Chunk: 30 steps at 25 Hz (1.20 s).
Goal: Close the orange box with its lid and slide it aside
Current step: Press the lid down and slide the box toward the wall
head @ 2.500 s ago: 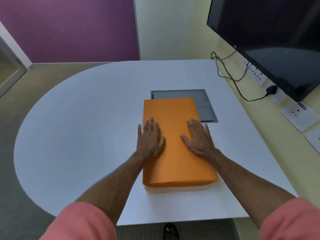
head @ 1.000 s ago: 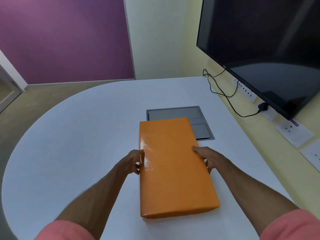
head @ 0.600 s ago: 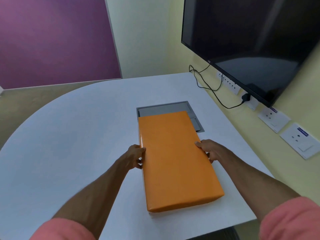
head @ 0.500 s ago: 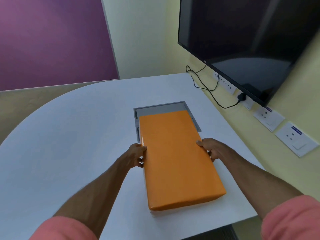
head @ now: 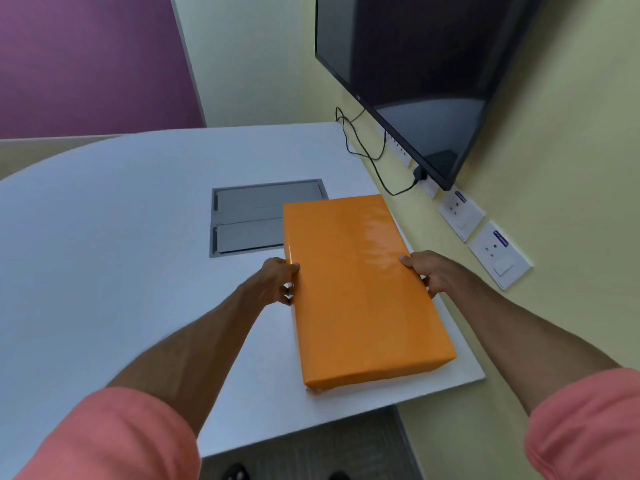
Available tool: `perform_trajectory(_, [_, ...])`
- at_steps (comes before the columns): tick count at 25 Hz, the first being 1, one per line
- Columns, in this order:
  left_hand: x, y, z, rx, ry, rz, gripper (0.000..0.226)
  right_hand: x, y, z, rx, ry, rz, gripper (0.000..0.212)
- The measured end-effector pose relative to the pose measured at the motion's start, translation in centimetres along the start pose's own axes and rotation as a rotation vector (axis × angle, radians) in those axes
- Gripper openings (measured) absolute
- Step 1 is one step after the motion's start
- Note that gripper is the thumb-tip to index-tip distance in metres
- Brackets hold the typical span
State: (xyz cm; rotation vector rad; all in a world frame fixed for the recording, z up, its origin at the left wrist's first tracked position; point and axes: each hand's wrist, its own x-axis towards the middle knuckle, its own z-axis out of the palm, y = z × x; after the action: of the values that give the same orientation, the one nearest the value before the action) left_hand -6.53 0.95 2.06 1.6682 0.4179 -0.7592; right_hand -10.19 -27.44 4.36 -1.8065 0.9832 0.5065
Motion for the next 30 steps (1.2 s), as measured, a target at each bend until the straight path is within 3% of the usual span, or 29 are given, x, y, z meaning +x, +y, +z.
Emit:
perform_trajectory(12, [0.7, -0.3, 11.9, -0.032, 0.033, -0.032, 0.044, 4.5, 4.6, -8.6, 0.092, 0.016, -0.066, 0.046])
perform_trajectory(26, [1.0, -0.1, 15.2, 0.002, 0.047, -0.023, 0.048, 6.4, 6.1, -10.3, -0.015, 0.076, -0.127, 0.048])
perform_trajectory(30, [0.9, -0.4, 14.9, 0.049, 0.037, 0.014, 0.053, 6.1, 5.9, -9.6, -0.147, 0.156, -0.271, 0.051])
